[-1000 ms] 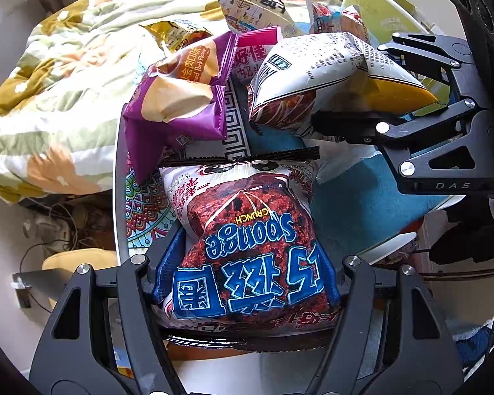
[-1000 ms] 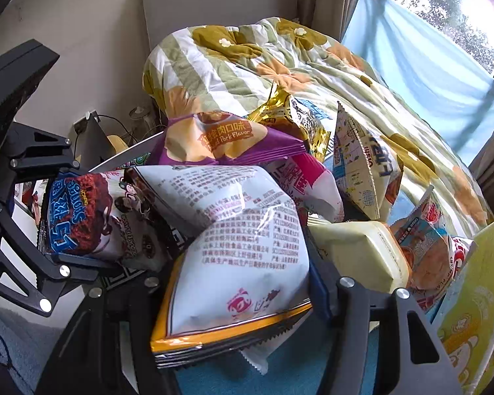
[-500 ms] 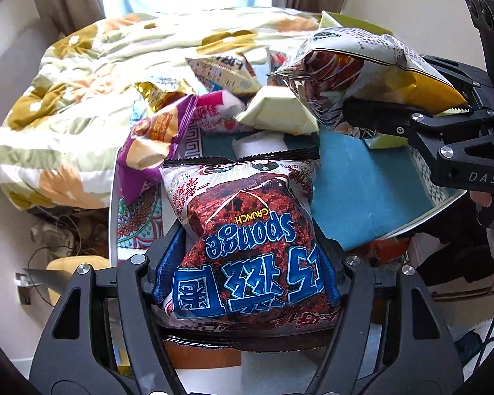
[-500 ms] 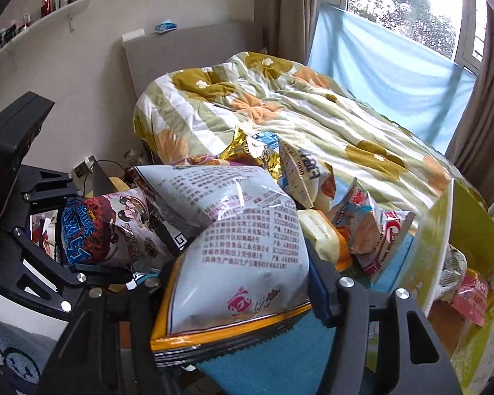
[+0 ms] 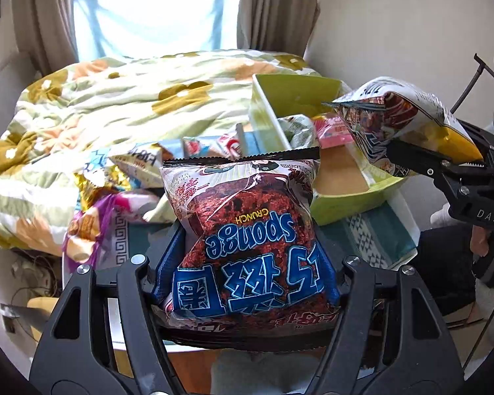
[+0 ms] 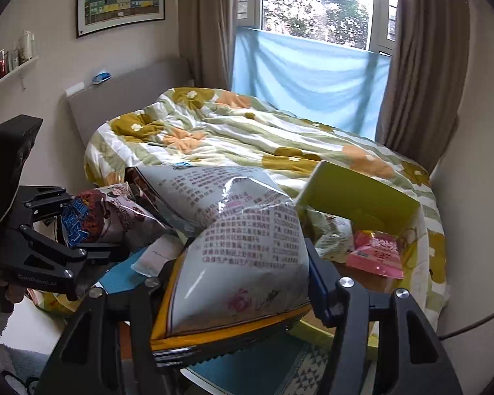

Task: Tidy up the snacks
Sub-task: 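Carry both bags over the cardboard box and open both tools to drop them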

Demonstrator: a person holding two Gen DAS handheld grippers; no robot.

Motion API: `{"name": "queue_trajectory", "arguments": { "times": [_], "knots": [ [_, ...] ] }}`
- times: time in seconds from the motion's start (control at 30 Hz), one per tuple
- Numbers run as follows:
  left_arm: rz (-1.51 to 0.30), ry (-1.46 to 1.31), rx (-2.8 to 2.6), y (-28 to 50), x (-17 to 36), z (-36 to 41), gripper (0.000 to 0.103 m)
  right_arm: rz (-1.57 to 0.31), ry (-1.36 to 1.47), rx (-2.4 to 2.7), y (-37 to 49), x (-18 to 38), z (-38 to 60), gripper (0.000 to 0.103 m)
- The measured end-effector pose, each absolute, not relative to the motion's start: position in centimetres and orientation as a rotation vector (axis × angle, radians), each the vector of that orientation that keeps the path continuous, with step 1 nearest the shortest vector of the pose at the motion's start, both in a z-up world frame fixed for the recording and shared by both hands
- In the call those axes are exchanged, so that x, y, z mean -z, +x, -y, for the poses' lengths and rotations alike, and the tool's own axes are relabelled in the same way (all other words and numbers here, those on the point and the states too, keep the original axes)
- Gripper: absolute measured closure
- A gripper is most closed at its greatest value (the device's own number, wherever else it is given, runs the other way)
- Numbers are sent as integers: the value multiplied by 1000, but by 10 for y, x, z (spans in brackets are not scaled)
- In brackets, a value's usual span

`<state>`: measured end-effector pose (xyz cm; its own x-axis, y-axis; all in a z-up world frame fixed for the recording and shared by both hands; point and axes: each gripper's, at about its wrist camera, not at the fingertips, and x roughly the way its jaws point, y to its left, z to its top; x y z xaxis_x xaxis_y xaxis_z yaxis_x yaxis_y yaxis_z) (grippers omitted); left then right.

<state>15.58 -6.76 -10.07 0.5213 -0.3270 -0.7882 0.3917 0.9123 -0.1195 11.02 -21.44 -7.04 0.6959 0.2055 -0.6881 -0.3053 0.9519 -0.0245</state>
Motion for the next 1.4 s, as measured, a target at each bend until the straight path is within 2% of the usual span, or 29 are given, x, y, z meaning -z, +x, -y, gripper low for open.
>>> {"name": "queue_trajectory", "arguments": {
  "times": [0.27, 0.6, 0.63, 0.7, 0.73, 0.77, 0.93, 1.4],
  "knots": [
    [-911, 156, 559, 214, 94, 145, 37, -759, -17, -81, 110, 61, 282, 48],
    [-955, 309, 687, 261, 126, 244, 35, -783, 117, 134, 129, 66, 335, 48],
    [-963, 320, 690, 264, 130, 251, 32, -788, 128, 146, 131, 67, 339, 48],
    [-972, 336, 698, 268, 138, 257, 17, -800, 142, 167, 135, 71, 344, 48],
    [-967, 344, 697, 267, 139, 259, 3, -808, 148, 176, 137, 73, 346, 48],
    [-955, 350, 698, 265, 138, 261, 0, -815, 153, 181, 138, 76, 348, 48],
    [-947, 404, 667, 261, 139, 248, 0, -849, 178, 191, 143, 89, 355, 48],
    [-957, 307, 631, 263, 133, 206, 0, -920, 245, 195, 184, 130, 355, 46]
  ]
}}
